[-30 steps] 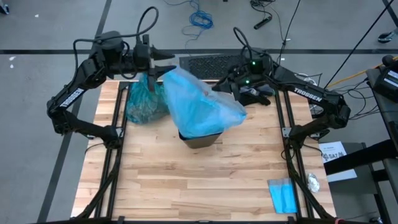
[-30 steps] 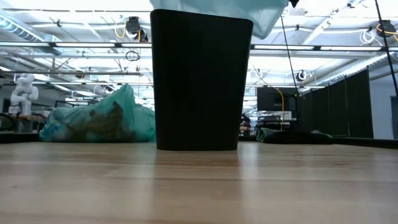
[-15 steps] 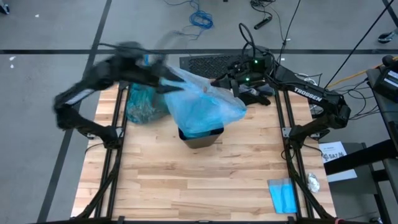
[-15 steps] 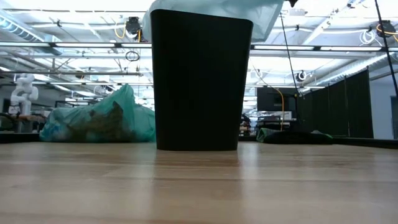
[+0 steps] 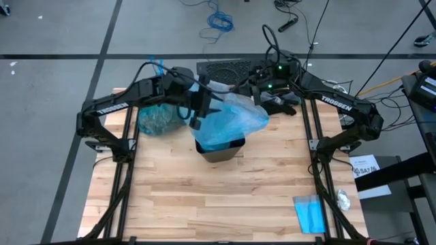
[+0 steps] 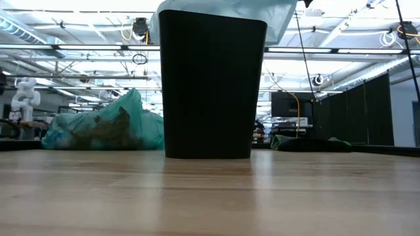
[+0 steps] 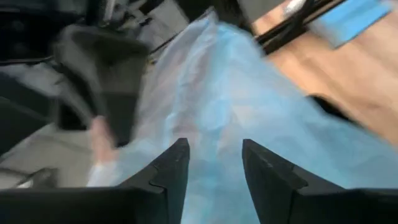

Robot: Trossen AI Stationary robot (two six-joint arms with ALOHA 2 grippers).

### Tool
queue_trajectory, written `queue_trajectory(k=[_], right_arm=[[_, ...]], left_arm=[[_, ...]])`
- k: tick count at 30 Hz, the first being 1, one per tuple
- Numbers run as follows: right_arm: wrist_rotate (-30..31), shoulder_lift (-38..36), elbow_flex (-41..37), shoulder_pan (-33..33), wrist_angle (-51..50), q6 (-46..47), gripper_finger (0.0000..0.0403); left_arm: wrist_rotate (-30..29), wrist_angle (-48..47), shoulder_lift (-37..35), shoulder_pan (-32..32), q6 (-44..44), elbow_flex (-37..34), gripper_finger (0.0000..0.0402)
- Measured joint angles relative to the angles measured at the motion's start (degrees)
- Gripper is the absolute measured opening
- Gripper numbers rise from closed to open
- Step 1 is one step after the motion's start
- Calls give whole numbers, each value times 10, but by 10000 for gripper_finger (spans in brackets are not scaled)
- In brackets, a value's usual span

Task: Place trash/remove bag and relplace
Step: Put the new blue trash bag in the black trash bin

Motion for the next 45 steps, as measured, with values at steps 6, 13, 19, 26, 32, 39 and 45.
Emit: queue_trajectory(k=[6,13,19,26,32,39,45], right_arm=[[-1,0,0,0,8,3,0],[-3,0,0,0,7,3,0],[-4,0,0,0,7,3,0],[-4,0,0,-8,7,3,0],[-4,0,0,-18,6,18,0],[-4,0,0,-22,-8,41,0],[0,-5,0,-16,-52,38,0]], left_arm=[[-67,8,20,1,41,1,183],[-183,52,48,-2,45,1,190],[-194,60,48,-2,57,1,180],[-177,33,48,-3,49,1,58],[-140,39,31,-3,-4,0,4],[23,24,-43,-3,-92,0,1],[93,-100,-86,-4,-152,-19,1]])
